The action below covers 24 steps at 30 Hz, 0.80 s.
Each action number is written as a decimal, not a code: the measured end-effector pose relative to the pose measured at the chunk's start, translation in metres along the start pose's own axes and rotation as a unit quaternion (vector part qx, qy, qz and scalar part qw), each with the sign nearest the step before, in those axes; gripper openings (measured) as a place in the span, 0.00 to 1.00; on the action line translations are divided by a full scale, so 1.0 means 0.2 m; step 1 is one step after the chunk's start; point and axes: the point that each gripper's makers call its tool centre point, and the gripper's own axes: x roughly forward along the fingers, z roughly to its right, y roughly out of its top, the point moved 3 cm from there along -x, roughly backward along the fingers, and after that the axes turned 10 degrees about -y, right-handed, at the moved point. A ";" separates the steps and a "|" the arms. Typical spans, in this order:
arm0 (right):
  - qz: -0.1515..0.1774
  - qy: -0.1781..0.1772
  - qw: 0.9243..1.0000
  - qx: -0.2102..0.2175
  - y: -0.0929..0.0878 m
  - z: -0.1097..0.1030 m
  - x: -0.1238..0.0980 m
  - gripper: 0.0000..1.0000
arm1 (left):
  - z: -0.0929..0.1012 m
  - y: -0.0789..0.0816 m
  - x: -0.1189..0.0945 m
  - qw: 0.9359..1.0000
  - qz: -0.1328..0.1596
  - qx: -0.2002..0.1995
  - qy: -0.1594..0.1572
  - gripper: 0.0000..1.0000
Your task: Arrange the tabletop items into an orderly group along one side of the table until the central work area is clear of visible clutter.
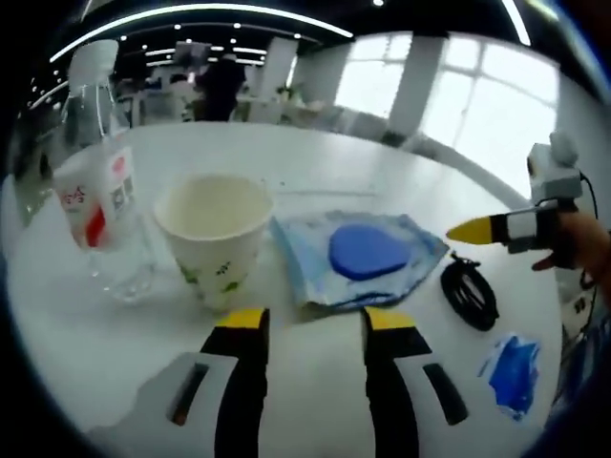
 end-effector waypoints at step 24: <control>0.025 0.051 0.998 -0.011 -0.08 -0.16 -0.38 0.81 | 0.22 0.11 -0.29 0.999 0.010 0.042 -0.029 0.83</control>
